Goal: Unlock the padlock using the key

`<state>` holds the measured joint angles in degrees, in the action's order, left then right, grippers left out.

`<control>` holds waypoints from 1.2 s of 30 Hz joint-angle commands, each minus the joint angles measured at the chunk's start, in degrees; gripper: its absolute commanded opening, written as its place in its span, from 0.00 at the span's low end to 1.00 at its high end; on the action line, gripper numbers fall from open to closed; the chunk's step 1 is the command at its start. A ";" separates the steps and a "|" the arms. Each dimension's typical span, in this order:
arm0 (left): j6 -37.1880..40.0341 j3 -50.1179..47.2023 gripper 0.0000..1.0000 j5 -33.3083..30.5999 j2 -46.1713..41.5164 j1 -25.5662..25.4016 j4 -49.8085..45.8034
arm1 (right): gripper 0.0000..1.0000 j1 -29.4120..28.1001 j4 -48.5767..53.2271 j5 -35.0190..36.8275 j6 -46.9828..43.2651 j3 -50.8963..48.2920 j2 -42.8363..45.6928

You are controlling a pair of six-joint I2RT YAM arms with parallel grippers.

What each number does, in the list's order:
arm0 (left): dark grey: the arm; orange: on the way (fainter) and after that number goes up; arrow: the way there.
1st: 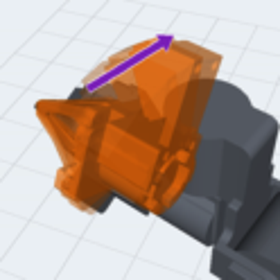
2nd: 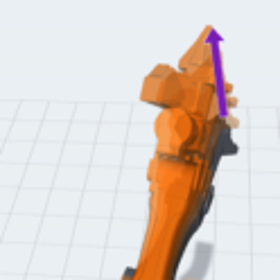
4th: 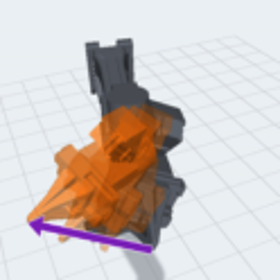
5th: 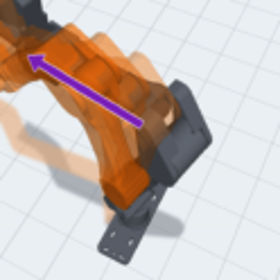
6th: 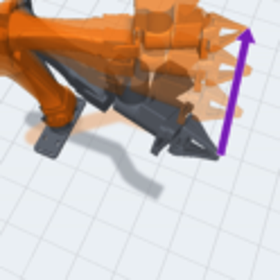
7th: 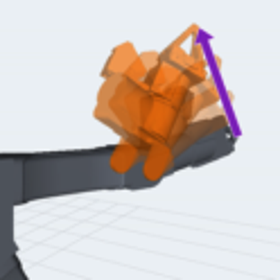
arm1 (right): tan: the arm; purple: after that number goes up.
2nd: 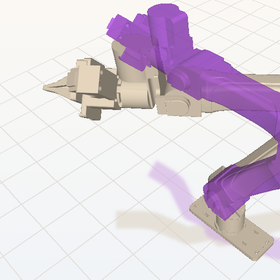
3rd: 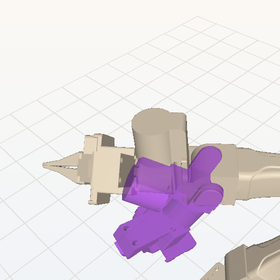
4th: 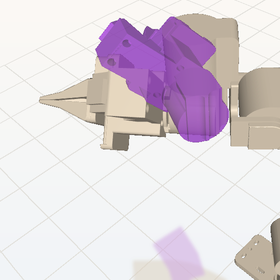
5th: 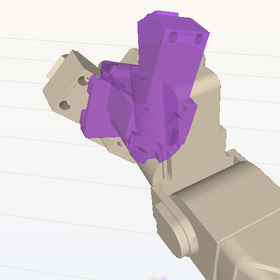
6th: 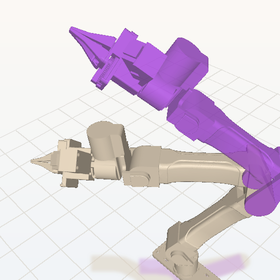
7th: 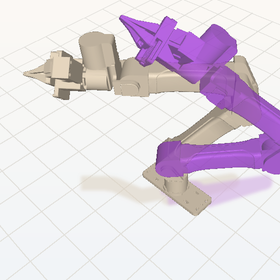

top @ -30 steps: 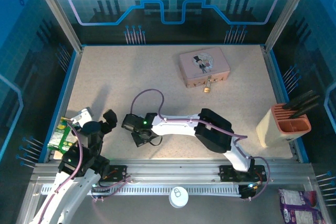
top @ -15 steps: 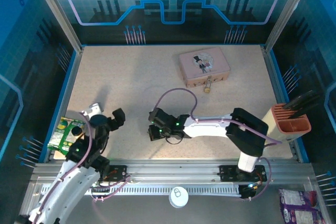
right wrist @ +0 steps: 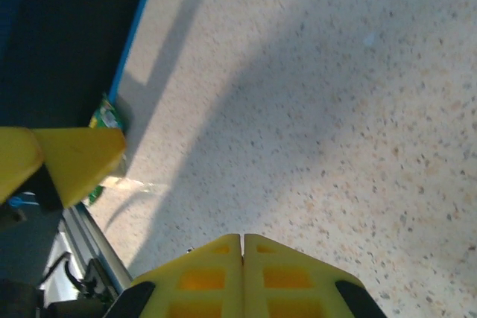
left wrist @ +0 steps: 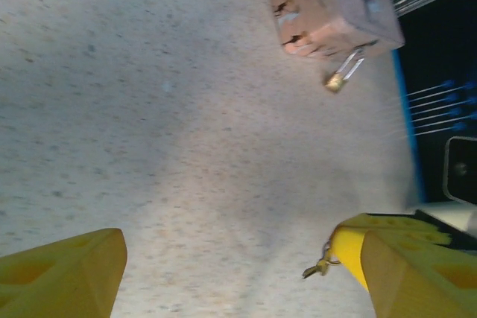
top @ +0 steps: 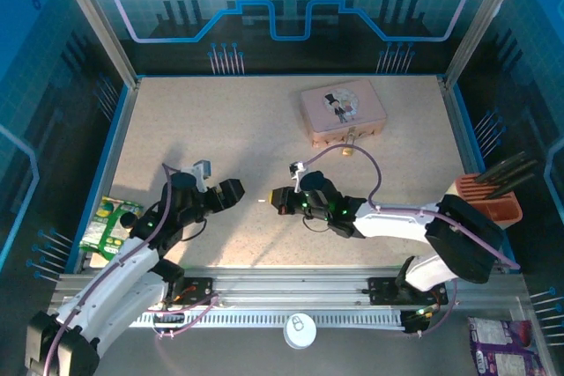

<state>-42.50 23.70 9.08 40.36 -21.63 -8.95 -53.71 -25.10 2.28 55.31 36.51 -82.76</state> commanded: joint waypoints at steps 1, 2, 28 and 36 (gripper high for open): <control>-7.76 -0.17 0.81 6.23 0.22 -1.43 8.29 | 0.00 1.13 -5.24 0.29 1.29 -1.54 2.61; -8.89 -0.72 0.80 6.39 0.50 -2.19 9.98 | 0.00 1.40 -5.94 0.35 2.28 -2.00 2.79; 12.31 -6.91 0.66 -0.36 -2.89 -8.75 21.57 | 0.00 4.33 -14.61 -4.09 10.90 -1.60 5.29; 29.22 -14.77 0.62 5.43 5.87 -10.99 51.20 | 0.00 4.33 -7.89 -4.11 8.53 2.12 9.67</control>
<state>-23.44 9.17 11.05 43.55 -31.90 28.58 -49.82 -36.07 -2.00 65.76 36.01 -75.13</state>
